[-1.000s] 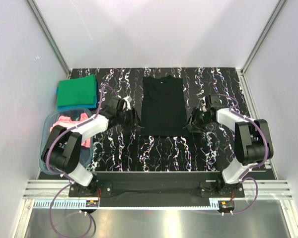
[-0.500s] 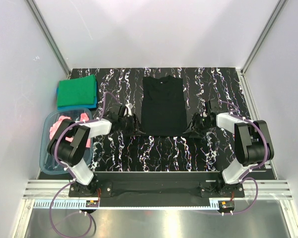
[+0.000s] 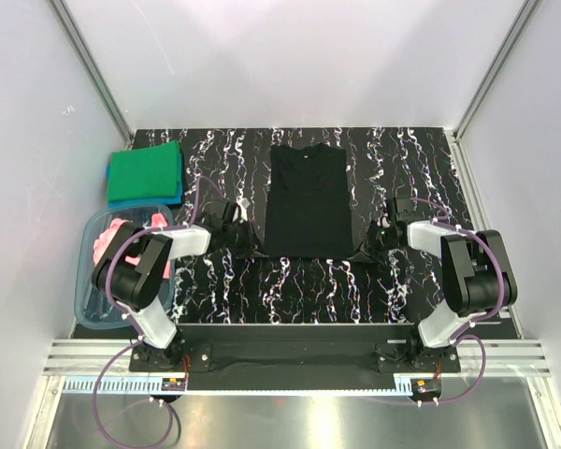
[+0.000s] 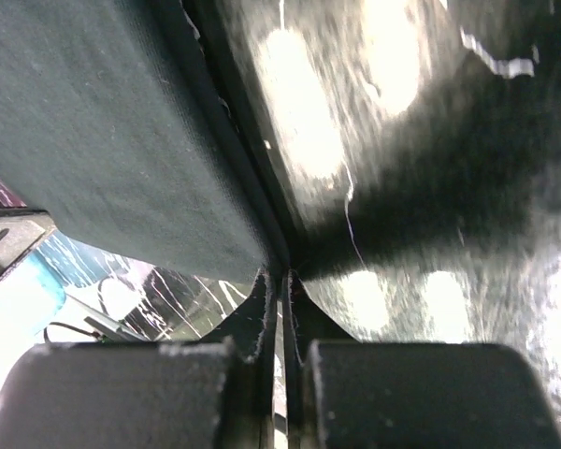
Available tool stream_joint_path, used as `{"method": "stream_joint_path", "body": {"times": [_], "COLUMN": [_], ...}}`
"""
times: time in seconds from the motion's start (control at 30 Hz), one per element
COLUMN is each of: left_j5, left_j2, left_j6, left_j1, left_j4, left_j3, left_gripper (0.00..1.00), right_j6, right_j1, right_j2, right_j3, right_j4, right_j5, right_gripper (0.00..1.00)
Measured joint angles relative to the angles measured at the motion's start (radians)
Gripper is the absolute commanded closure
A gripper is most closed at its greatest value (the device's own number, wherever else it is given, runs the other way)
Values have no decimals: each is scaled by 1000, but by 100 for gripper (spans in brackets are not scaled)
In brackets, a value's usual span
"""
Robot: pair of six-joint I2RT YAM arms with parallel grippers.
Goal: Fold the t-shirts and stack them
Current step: Fold the tshirt
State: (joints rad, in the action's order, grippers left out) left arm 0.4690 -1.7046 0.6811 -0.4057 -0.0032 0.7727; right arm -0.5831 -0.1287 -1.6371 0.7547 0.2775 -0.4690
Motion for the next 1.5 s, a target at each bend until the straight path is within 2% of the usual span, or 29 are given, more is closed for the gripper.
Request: {"method": "stream_joint_path", "body": {"times": [0.13,0.27,0.63,0.77,0.9,1.03,1.17,1.5], "left_j5": [1,-1,-7,-10,-26,-42,-74,-172], "left_j2": [50,165,639,790,887,905,866,631], "left_j6": [0,1,54,85,104,106,100,21], "left_j1": [0,-5,-19,-32,-38,-42,-42,-3], "left_j4": [-20,-82,-244,-319,-399,-462,-494,-554], "left_j3": [-43,-122,-357,-375,-354,-291,-197,134], "left_gripper": [100,100,100,100,100,100,100,100], "right_j6": [0,-9,-108,-159,-198,-217,-219,-178], "right_j1": [-20,-72,-221,-290,-303,-303,-304,-303], "right_j2": [45,119,396,536,680,755,750,553], "right_j3": [-26,-59,-148,-163,-158,-117,-50,201], "right_j4": [40,103,229,283,349,405,430,438], "right_j5": [16,36,65,82,112,128,156,275], "right_gripper": [100,100,100,100,100,100,100,100]}}
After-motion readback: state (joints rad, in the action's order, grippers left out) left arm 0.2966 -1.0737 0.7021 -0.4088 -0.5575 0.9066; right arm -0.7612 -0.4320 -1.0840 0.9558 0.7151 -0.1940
